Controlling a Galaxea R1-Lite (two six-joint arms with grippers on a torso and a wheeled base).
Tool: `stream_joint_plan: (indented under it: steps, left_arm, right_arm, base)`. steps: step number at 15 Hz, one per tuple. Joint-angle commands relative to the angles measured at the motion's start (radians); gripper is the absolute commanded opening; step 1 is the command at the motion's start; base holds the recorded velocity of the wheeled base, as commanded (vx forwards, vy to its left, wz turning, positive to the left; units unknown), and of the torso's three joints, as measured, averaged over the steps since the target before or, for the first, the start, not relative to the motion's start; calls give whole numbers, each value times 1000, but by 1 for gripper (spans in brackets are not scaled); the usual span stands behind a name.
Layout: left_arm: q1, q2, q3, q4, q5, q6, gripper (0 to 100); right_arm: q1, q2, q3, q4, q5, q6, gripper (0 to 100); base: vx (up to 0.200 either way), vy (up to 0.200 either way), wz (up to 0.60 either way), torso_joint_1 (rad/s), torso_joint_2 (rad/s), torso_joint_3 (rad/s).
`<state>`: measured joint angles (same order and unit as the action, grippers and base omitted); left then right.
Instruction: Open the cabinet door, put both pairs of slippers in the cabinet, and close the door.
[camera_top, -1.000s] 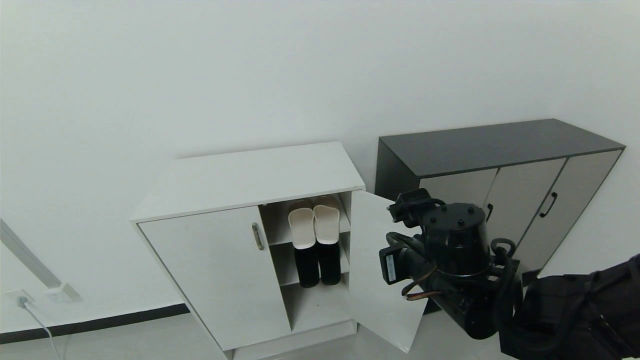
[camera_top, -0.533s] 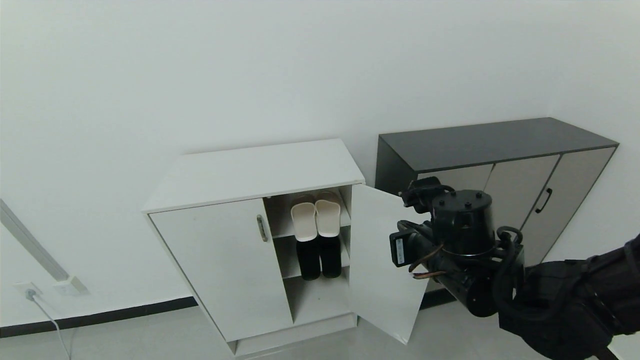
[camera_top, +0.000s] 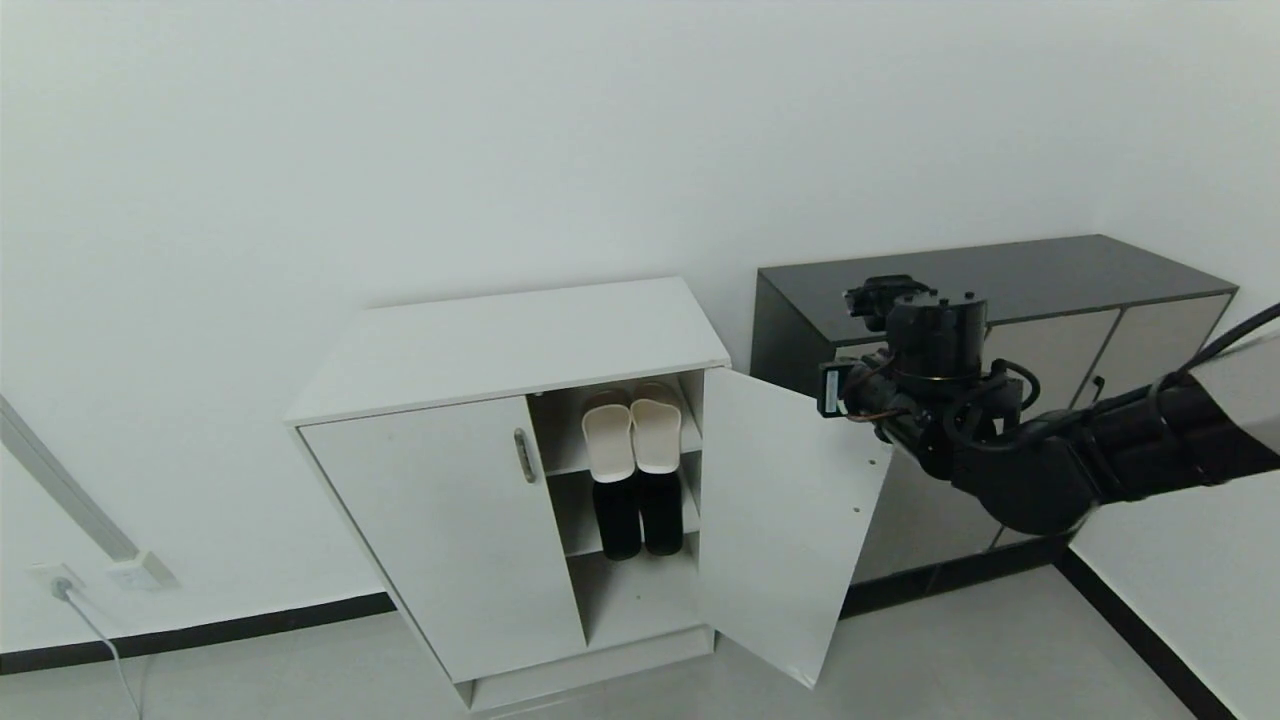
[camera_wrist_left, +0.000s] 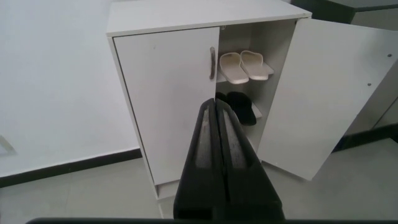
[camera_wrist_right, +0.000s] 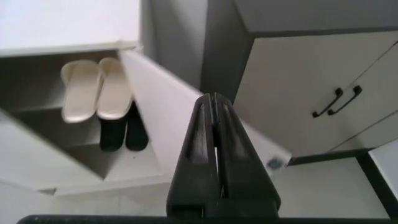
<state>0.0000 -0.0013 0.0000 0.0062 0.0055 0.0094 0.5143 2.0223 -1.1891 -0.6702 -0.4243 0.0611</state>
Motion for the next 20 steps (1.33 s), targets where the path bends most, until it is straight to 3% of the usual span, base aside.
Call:
stream_joint_plan:
  steps: [1,8,20]
  left_arm:
    - [0,1,0,0,1,0,0]
    - [0,1,0,0,-1,1,0]
    - [0,1,0,0,-1,1,0]
  right_arm:
    - [-40,75,-79,26,22,0,0]
    - [-105,200,-225,129,79,8,0]
    - [-143,289,-257,129,98,6,0]
  base:
    - [0,0,0,0,0,0]
    - [0,0,0,0,0,0]
    - [0,0,0,0,0,0]
